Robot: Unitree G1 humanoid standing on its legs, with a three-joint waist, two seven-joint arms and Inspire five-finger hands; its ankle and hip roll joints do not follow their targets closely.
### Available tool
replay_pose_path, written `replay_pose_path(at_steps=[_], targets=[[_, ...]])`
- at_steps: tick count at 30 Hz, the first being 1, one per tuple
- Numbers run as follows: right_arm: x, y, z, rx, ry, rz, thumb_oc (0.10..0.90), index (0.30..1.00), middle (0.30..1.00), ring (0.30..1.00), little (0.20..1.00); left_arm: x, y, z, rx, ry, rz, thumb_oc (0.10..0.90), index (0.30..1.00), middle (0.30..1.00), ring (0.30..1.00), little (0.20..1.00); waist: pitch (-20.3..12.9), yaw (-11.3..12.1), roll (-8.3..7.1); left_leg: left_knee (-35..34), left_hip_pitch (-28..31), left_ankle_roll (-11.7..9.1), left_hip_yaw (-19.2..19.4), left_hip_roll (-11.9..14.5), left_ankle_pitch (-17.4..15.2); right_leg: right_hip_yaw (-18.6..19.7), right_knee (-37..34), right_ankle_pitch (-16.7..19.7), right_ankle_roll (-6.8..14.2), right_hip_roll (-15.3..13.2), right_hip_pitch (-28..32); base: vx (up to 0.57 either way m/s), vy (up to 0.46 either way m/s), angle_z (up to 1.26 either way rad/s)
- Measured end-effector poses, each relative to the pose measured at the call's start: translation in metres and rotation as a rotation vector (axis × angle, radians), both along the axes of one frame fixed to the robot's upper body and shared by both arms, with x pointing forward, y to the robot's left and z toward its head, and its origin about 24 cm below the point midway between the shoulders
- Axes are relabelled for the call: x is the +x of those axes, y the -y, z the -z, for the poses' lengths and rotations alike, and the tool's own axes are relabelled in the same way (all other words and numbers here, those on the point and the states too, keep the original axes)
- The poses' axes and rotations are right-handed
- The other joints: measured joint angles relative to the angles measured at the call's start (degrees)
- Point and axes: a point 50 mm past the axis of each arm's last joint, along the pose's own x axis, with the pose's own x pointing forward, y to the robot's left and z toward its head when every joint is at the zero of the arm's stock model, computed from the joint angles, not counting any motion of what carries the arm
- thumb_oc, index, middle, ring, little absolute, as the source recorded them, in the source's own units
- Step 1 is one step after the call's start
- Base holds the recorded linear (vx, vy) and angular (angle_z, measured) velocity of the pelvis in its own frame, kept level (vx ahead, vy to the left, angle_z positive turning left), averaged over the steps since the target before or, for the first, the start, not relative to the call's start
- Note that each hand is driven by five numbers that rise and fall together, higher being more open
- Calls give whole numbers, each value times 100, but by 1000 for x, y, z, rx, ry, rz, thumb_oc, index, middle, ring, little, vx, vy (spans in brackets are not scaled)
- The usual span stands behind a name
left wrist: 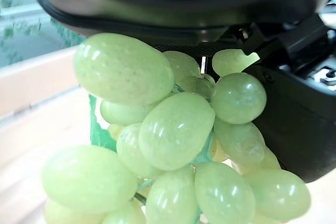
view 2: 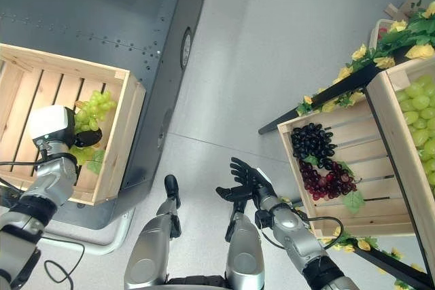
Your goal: Pick up the fruits from the basket on one side to the basket on the other side
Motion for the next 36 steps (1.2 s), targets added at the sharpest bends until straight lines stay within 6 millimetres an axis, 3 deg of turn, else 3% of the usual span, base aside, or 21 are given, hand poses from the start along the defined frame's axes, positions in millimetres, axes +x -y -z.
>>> replay_pose_path(at_steps=[7,12,25,29,36], targets=[[-12,11,2,3,-5,34,800,900,900,900,900,-19,-2,-13,72,-25,79,400,300,300,300,300,-59,111,174,-365,605,27,-169,-184,49,-203,-728,141,85,7,925,57,-84,20],[-4,14,-7,24,39,41,800,900,900,900,900,-17,6,-32,180,-54,137,400,300,300,300,300,-189,215,276,-395,785,10,-326,-227,38,-346,-962,142,88,46,1327,31,-88,22],[-18,13,-2,47,19,55,800,900,900,900,900,-21,50,-55,614,-252,421,400,300,300,300,300,-1473,243,410,-404,802,-44,-344,-227,-2,-320,-968,118,60,49,1352,8,-59,0],[-15,9,-18,33,81,0,800,900,900,900,900,-25,70,-57,752,-289,512,400,300,300,300,300,-1662,257,496,-404,856,-44,-359,-224,-2,-322,-970,117,58,52,1414,-12,-71,2],[3,-6,-56,31,243,-97,800,900,900,900,900,-27,104,-50,912,-346,705,400,300,300,300,300,-1971,282,506,-404,894,-45,-363,-218,-1,-322,-969,114,54,65,1456,-1,-68,1]])
